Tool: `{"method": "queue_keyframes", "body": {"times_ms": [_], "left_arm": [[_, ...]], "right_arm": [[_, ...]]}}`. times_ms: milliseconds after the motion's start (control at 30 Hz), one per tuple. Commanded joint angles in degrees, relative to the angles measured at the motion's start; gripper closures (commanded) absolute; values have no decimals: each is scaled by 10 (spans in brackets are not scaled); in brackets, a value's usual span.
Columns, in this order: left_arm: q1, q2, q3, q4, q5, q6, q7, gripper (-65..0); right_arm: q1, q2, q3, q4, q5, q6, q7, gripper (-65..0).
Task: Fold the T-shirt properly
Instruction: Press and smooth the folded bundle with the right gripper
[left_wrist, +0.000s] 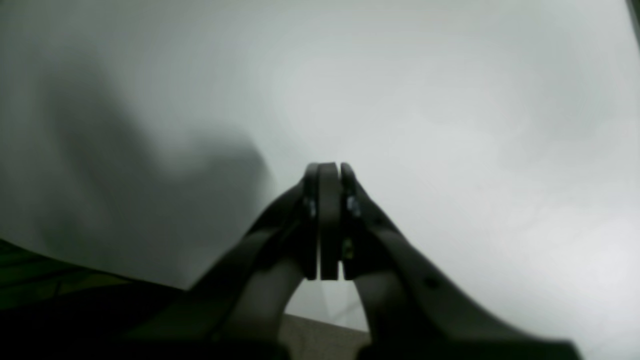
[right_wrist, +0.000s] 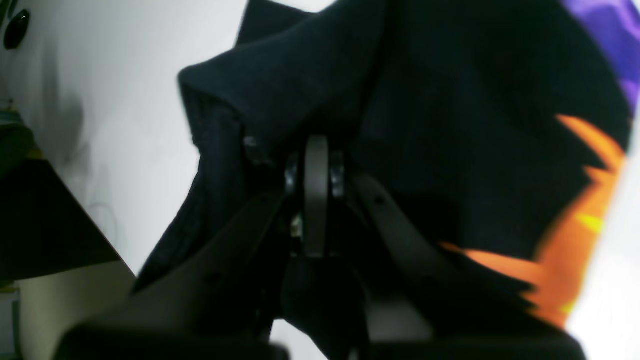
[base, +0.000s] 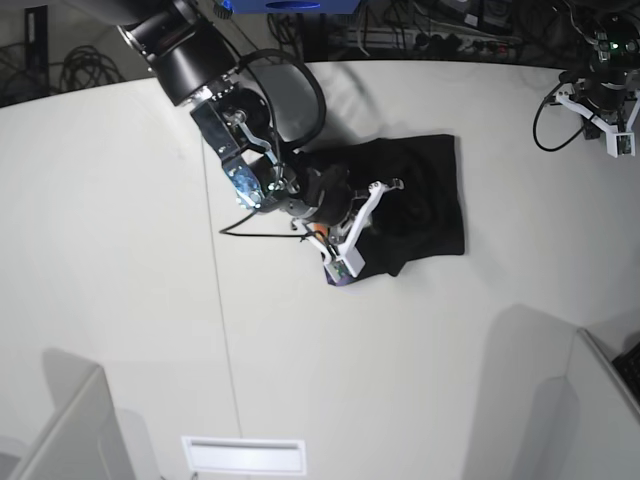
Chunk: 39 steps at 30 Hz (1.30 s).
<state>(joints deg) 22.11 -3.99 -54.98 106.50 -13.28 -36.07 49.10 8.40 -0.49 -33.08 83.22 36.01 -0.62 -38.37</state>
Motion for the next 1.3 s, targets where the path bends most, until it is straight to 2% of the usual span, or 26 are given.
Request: {"method": "queue_keyframes", "body": {"times_ms": [0, 300, 400, 600, 800, 1033, 1100, 1267], "left_arm": [[3, -8, -4, 9, -2, 0, -9, 0], [3, -8, -4, 9, -2, -1, -9, 0], [3, -8, -4, 9, -2, -1, -9, 0], [3, -7, 0, 9, -2, -1, -9, 0], [3, -7, 1, 12, -2, -1, -9, 0], [-2, -5, 2, 13, -3, -1, -9, 0], [-4, -5, 2, 14, -3, -2, -8, 0], [-4, -5, 3, 40, -3, -2, -8, 0]], "right_arm": [[18, -12, 1, 5, 6, 5, 12, 0], [40, -57, 0, -6, 6, 5, 8, 0], [47, -63, -27, -6, 6, 5, 8, 0], [78, -60, -129, -2, 7, 5, 8, 0], [62, -47, -63, -2, 7, 4, 8, 0], [28, -38, -60, -6, 6, 4, -9, 0], [25, -39, -68, -10, 6, 4, -14, 0], [42, -44, -151, -48, 6, 4, -9, 0]]}}
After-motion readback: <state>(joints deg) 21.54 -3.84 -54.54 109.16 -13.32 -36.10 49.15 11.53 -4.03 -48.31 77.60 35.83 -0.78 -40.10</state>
